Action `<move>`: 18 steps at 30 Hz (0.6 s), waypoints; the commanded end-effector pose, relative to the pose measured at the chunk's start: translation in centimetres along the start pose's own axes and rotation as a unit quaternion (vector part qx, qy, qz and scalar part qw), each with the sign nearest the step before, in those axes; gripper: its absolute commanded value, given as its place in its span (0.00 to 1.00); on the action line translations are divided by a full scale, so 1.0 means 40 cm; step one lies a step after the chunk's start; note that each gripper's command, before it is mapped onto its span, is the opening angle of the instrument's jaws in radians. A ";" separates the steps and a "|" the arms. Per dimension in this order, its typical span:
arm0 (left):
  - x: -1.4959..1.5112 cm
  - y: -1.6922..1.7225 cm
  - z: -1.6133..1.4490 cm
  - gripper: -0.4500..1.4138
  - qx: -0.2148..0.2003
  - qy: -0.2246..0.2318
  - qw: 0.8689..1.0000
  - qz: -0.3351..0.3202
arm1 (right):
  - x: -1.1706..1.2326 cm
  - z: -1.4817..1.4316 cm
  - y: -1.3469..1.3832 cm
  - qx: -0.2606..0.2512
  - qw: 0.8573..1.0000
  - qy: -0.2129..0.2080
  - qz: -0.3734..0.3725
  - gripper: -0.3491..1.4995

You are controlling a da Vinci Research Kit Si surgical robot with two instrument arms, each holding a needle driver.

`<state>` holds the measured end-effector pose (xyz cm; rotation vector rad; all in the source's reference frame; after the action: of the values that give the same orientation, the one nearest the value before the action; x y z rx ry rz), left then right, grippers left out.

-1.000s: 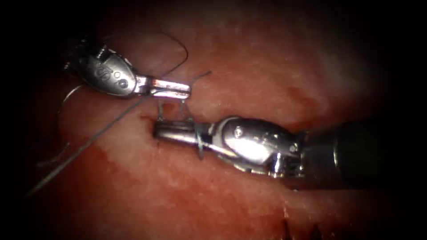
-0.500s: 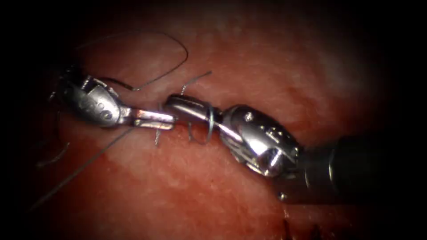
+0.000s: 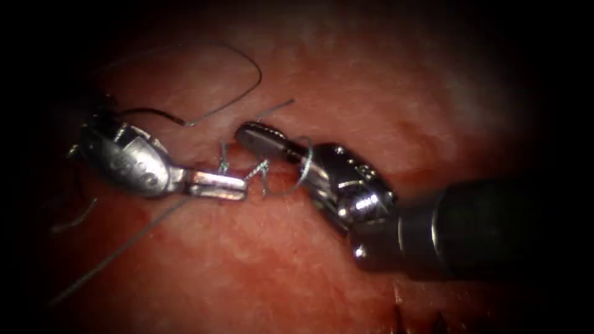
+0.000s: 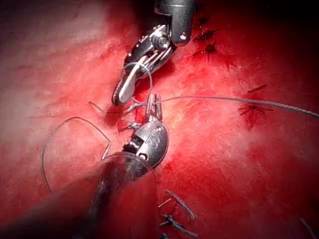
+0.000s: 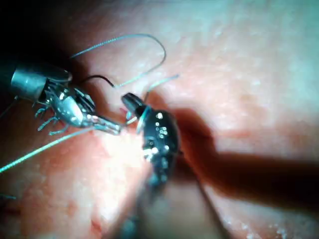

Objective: Wound Closure

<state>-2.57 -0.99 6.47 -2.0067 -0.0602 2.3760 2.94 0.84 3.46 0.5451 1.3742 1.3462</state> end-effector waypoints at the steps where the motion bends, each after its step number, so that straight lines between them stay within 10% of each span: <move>1: -0.0007 0.0028 0.0010 0.00 -0.002 0.000 1.000 -0.002 | -0.0029 0.0010 0.0015 -0.008 1.000 0.006 0.019 0.48; 18: 0.0029 0.0045 0.0000 0.00 -0.005 0.003 1.000 -0.006 | -0.0061 0.0015 0.0080 -0.071 0.977 0.061 0.192 0.64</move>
<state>-2.55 -1.05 6.30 -2.0117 -0.0771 2.3684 2.89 0.82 3.81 0.6651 1.2983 1.8081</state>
